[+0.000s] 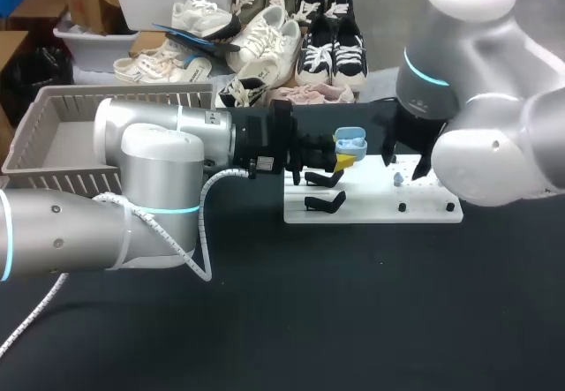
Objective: Pick up each earbud case from the left stands, insert the matching earbuds, close the lid, and place the case in the box.
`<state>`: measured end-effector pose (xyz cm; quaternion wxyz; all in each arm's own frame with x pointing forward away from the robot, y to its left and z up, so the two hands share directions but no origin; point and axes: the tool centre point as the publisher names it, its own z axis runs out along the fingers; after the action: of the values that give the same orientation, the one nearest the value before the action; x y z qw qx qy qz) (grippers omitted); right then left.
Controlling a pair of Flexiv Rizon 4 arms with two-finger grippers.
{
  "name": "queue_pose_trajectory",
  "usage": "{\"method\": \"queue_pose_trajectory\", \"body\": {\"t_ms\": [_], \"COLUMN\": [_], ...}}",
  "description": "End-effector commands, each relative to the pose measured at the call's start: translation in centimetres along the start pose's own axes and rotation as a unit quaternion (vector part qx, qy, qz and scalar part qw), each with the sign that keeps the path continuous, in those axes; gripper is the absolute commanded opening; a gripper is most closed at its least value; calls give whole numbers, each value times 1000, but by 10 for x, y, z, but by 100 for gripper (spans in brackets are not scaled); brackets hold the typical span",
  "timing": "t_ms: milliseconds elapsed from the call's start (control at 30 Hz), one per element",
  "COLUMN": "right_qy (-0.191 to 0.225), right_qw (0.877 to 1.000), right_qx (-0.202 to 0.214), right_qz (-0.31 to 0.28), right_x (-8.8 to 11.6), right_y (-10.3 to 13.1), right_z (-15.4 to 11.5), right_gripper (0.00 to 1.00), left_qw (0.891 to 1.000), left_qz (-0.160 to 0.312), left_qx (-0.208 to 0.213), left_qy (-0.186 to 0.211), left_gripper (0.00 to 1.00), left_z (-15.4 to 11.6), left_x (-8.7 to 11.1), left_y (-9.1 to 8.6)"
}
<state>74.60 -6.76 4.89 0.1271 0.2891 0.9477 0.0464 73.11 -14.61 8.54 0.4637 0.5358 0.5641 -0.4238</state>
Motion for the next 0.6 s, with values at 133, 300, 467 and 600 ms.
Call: {"method": "queue_pose_trajectory", "body": {"t_ms": [133,300,467,600], "right_qy": [-18,-23,-23,-23], "right_qw": [1000,1000,999,999], "right_qx": [6,9,14,18], "right_qz": [9,14,18,19], "right_x": [5,4,3,4], "right_y": [7,7,6,7], "right_z": [2,3,8,10], "right_gripper": [52,51,50,49], "left_qw": [1000,1000,1000,1000], "left_qz": [0,0,0,0], "left_qx": [-1,-1,-1,-1], "left_qy": [-1,-1,-1,-1], "left_gripper": [0,0,0,0], "left_z": [0,0,0,0], "left_x": [0,0,0,0], "left_y": [-1,-1,-1,-1]}}
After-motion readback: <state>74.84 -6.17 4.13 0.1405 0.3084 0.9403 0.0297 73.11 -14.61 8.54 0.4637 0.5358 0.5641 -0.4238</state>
